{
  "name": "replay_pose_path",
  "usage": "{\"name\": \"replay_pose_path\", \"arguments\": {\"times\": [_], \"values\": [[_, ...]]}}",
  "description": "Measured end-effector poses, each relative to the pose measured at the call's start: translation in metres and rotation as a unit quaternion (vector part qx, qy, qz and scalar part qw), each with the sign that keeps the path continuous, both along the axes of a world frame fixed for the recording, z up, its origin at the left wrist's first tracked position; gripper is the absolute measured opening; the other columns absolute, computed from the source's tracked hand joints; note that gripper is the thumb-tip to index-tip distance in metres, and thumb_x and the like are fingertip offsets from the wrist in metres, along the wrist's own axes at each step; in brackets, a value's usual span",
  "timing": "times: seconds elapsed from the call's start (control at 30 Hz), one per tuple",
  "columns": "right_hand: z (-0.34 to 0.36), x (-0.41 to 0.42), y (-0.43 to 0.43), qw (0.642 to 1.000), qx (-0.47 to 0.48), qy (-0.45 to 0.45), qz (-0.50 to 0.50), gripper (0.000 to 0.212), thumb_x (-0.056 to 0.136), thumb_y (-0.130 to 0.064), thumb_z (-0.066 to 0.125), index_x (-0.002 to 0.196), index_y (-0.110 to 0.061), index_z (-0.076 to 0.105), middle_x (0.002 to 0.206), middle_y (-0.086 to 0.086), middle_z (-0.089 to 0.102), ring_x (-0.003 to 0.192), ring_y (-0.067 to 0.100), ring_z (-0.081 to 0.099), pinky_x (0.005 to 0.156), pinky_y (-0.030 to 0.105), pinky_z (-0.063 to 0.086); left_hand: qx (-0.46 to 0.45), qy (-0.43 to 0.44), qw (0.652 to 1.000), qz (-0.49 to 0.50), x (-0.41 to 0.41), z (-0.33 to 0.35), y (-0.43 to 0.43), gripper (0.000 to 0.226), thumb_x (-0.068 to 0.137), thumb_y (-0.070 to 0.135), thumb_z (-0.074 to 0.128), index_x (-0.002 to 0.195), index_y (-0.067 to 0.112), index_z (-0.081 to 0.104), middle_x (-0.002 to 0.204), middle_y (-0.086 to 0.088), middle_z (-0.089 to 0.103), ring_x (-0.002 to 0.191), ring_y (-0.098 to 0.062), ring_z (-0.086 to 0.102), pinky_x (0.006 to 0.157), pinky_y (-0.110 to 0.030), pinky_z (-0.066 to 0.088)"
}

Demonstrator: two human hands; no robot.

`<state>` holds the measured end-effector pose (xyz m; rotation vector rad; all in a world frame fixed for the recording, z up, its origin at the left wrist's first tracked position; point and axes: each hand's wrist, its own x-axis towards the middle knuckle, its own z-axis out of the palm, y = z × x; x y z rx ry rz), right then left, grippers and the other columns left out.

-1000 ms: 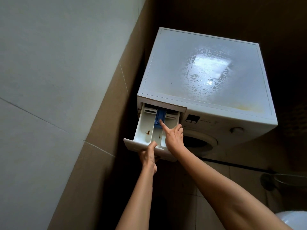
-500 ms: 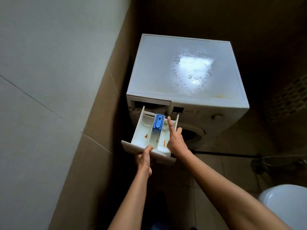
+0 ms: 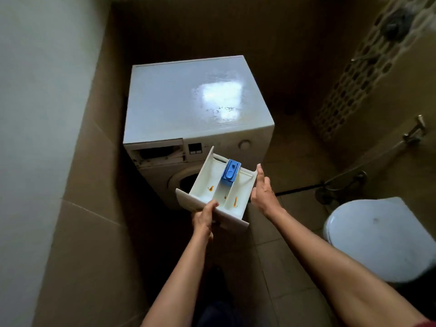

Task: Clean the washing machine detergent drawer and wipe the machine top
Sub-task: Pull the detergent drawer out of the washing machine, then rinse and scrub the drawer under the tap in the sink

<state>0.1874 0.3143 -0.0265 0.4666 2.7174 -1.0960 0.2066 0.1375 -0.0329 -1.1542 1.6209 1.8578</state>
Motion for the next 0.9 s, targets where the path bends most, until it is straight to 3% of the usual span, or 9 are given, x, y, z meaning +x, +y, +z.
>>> {"name": "replay_pose_path", "arguments": {"times": [0.17,0.27,0.37,0.5,0.63,0.77,0.9], "values": [[0.016,0.061,0.073,0.995,-0.026,-0.002,-0.096,0.081,0.094,-0.025,0.045,0.151,-0.034,-0.011,0.153,0.021,0.017,0.136,0.041,0.031,0.103,0.052,0.034,0.019,0.004,0.996,-0.093,0.029,0.014,0.07,0.055,0.072,0.028,0.073,0.115,0.0,0.056,0.102,-0.018,0.063,0.081,-0.028,0.063,0.05,-0.028,0.05],[0.02,0.1,0.112,0.988,-0.008,0.019,-0.154,0.076,0.095,-0.018,0.042,0.152,-0.025,-0.008,0.15,0.023,0.026,0.132,0.041,0.037,0.104,0.048,0.036,0.032,0.014,0.989,-0.142,0.05,0.021,0.114,0.054,0.075,0.023,0.071,0.118,-0.004,0.056,0.105,-0.018,0.062,0.084,-0.027,0.062,0.056,-0.032,0.054],[0.024,0.147,0.154,0.976,0.035,0.005,-0.215,0.079,0.093,-0.006,0.043,0.153,-0.019,-0.007,0.137,0.023,0.041,0.112,0.038,0.053,0.092,0.042,0.045,0.042,0.023,0.979,-0.199,0.079,0.03,0.16,0.059,0.075,0.024,0.071,0.123,-0.004,0.05,0.108,-0.016,0.058,0.082,-0.023,0.061,0.059,-0.034,0.056],[0.029,0.214,0.206,0.956,0.072,-0.009,-0.286,0.079,0.092,-0.005,0.044,0.152,-0.014,-0.007,0.136,0.025,0.038,0.111,0.037,0.053,0.089,0.041,0.046,0.059,0.032,0.966,-0.25,0.118,0.041,0.22,0.072,0.074,0.025,0.074,0.132,-0.002,0.041,0.115,-0.017,0.055,0.089,-0.024,0.06,0.072,-0.042,0.059],[0.039,0.283,0.258,0.925,0.076,-0.01,-0.371,0.079,0.091,0.0,0.041,0.152,-0.015,-0.007,0.134,0.024,0.039,0.109,0.036,0.055,0.085,0.039,0.047,0.073,0.049,0.94,-0.329,0.16,0.052,0.279,0.064,0.074,0.024,0.073,0.126,-0.001,0.044,0.101,-0.014,0.057,0.094,-0.026,0.06,0.064,-0.037,0.058],[0.051,0.356,0.304,0.894,0.074,0.003,-0.442,0.077,0.092,-0.002,0.043,0.152,-0.012,-0.003,0.147,0.026,0.028,0.123,0.039,0.048,0.096,0.038,0.043,0.08,0.058,0.907,-0.41,0.206,0.06,0.339,0.051,0.074,0.022,0.071,0.114,-0.004,0.053,0.088,-0.013,0.055,0.081,-0.024,0.058,0.06,-0.036,0.057],[0.058,0.434,0.342,0.852,0.091,0.0,-0.516,0.074,0.091,-0.003,0.045,0.151,-0.002,0.002,0.147,0.025,0.032,0.131,0.036,0.04,0.105,0.036,0.035,0.111,0.05,0.862,-0.491,0.259,0.067,0.4,0.038,0.072,0.024,0.07,0.104,0.006,0.059,0.101,-0.015,0.06,0.091,-0.028,0.062,0.067,-0.038,0.058]]}}
